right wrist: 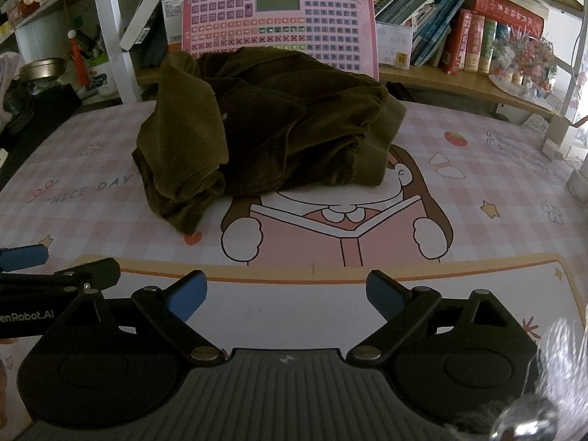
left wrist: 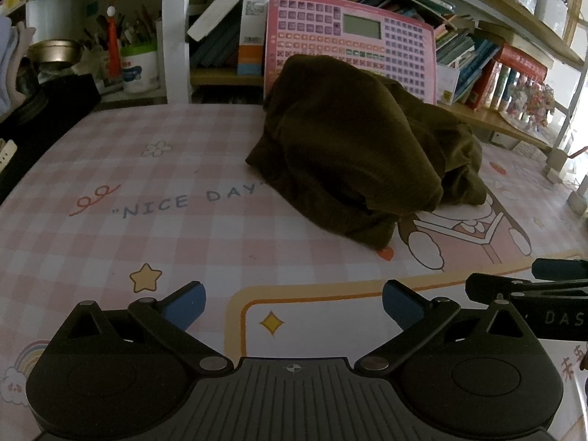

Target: Fold clothes

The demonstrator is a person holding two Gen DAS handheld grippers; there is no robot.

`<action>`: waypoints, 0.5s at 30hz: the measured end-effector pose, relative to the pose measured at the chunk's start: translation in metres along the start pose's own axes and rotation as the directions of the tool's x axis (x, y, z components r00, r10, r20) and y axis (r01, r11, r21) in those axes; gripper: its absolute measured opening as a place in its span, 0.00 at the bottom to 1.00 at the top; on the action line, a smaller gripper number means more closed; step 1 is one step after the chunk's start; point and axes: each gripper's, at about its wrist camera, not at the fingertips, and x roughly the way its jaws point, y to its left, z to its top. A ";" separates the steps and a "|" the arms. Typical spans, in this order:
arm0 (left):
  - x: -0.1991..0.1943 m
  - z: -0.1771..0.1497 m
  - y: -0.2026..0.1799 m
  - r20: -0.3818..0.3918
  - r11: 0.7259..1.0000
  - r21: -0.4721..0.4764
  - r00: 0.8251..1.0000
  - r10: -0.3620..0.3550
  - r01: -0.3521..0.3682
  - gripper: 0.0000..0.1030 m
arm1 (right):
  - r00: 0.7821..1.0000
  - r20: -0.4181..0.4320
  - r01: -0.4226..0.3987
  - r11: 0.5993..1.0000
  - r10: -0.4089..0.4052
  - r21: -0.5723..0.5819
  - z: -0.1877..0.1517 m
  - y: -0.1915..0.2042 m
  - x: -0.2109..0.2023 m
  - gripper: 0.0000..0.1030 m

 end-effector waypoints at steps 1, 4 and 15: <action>0.000 0.000 -0.001 0.000 1.000 0.001 1.000 0.002 -0.002 1.00 | 1.000 0.000 -0.001 1.000 0.001 0.000 0.000 0.000 0.000 0.91; -0.002 0.000 -0.002 0.003 1.000 0.002 1.000 0.008 -0.008 1.00 | 1.000 0.000 -0.009 1.000 0.009 0.002 -0.002 -0.002 -0.001 0.91; -0.011 0.000 -0.034 0.018 0.997 -0.010 0.996 0.083 -0.082 1.00 | 0.997 0.001 -0.080 0.997 0.080 -0.006 -0.004 -0.028 -0.001 0.91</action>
